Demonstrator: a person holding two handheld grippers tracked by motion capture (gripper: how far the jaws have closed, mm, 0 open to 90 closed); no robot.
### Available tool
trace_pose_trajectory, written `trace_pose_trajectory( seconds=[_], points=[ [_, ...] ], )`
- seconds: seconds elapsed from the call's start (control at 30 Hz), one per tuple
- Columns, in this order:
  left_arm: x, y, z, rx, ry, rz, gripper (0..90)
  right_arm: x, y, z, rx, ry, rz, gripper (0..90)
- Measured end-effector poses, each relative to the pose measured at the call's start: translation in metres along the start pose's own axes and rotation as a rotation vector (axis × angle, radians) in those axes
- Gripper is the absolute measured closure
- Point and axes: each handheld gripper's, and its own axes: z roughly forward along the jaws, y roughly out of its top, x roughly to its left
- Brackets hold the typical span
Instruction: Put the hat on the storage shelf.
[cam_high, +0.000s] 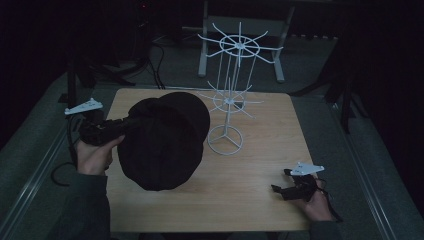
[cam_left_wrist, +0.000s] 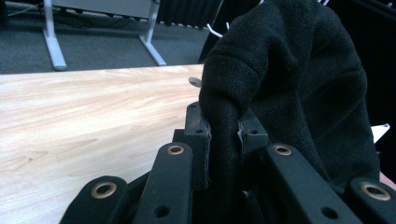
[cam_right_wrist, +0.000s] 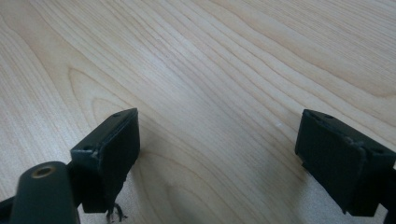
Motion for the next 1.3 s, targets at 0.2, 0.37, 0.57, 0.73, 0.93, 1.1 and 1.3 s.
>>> trace_pose_trajectory(
  seconds=[0.2,0.37,0.57,0.73,0.93,1.1,1.3],
  points=[
    [0.0,0.007,-0.002,-0.021,-0.012,-0.003,79.8,0.0,0.0,0.0,0.0,0.0,0.0,13.8],
    [0.001,0.012,-0.003,-0.039,-0.028,-0.01,79.7,0.0,0.0,0.0,0.0,0.0,-0.001,13.8],
    [0.001,0.019,-0.005,-0.059,-0.044,-0.011,79.7,0.0,0.0,0.0,0.001,0.0,-0.001,13.8],
    [0.001,0.024,-0.005,-0.068,-0.048,-0.019,79.5,0.0,0.0,0.0,0.001,0.001,-0.001,13.8],
    [0.005,0.027,-0.004,-0.087,-0.062,-0.043,79.4,0.0,0.0,0.0,0.0,0.0,0.0,13.8],
    [0.008,0.029,-0.003,-0.099,-0.072,-0.054,79.2,0.0,0.0,0.0,0.0,0.001,-0.001,13.8],
    [0.009,0.034,-0.003,-0.116,-0.083,-0.057,79.1,0.0,0.0,0.0,0.001,0.001,-0.001,13.8]
  ],
)
